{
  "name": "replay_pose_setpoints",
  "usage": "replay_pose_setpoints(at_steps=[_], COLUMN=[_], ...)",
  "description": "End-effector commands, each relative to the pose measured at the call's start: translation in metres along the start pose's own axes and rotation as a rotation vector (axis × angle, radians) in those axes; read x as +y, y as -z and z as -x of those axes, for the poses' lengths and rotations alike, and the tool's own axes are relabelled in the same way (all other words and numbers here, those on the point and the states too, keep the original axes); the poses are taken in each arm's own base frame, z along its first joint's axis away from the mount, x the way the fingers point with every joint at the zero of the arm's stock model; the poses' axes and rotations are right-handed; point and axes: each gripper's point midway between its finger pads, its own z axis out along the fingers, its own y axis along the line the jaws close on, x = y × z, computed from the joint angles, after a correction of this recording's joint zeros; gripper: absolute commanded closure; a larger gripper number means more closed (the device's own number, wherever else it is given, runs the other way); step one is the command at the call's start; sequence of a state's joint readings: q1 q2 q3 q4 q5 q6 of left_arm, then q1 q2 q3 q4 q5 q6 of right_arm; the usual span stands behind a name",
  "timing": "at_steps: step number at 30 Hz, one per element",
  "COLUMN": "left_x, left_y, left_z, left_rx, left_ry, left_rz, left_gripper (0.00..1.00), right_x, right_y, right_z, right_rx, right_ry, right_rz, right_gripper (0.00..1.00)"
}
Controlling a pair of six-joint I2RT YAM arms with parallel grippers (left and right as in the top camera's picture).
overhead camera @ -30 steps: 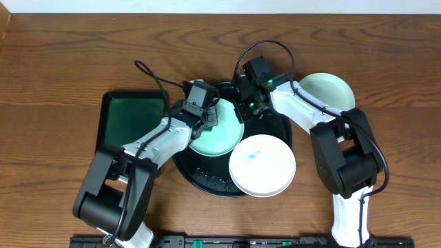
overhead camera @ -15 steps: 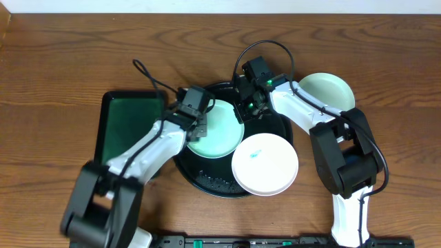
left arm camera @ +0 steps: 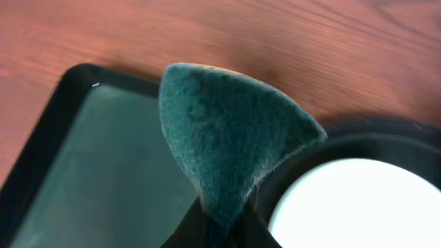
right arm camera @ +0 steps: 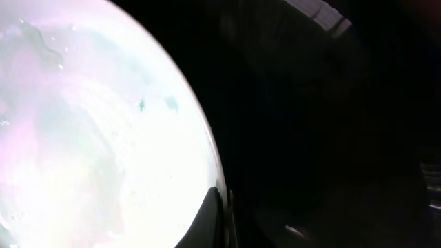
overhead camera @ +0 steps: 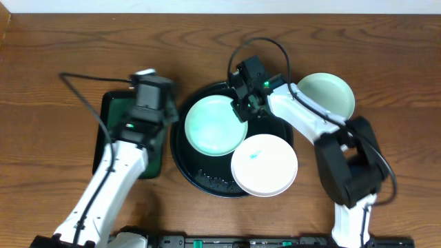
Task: Clean dirty plates on tray and stack at the side
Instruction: 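Stack the second mint plate onto the first with the right gripper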
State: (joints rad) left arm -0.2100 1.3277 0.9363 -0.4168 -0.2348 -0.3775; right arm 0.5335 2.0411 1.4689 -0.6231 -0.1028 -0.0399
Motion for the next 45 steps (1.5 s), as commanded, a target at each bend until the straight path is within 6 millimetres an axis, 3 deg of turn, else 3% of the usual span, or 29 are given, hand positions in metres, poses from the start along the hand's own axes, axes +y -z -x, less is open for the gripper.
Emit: replay_pose_setpoints(at_steps=[1,7,12,21,28,31,35,37,41,45], left_x=[0.016,0.062,0.08,0.082,0.082,0.082,0.082,0.083,0.083,0.083], left_y=[-0.007,-0.013,-0.013,-0.013,-0.013,-0.013,-0.013,-0.013,-0.013,-0.013], left_z=[-0.001,-0.003,-0.007,-0.009,-0.009,-0.008,-0.009,-0.009,-0.009,-0.009], left_rx=[0.058,0.11,0.133,0.139,0.139,0.137,0.139,0.141,0.141,0.141], left_ry=[0.11,0.229,0.262,0.264,0.264,0.263,0.263,0.263,0.263,0.263], left_rz=[-0.049,0.008,0.047,0.053,0.053,0.056,0.057,0.058,0.057,0.058], left_gripper=[0.93,0.93,0.93,0.93,0.93,0.93,0.93,0.93,0.93,0.93], right_x=[-0.02,-0.009,0.017,0.082,0.093,0.081,0.057,0.029,-0.04,-0.105], right_y=[0.068,0.135,0.169,0.203,0.206,0.192,0.136,0.122,0.123,0.133], right_z=[0.034,0.056,0.071,0.087,0.087,0.089,0.072,0.065,0.056,0.031], right_rx=[-0.132,-0.216,-0.217,-0.236,-0.263,-0.346,-0.31,-0.286,-0.285,-0.289], right_ry=[0.163,0.36,0.601,0.89,0.885,0.724,0.557,0.418,0.113,-0.158], right_rz=[-0.306,-0.647,-0.894,-1.1,-1.101,-0.98,-0.567,-0.407,-0.237,-0.034], right_gripper=[0.99,0.99,0.99,0.99,0.99,0.99,0.99,0.99,0.99,0.99])
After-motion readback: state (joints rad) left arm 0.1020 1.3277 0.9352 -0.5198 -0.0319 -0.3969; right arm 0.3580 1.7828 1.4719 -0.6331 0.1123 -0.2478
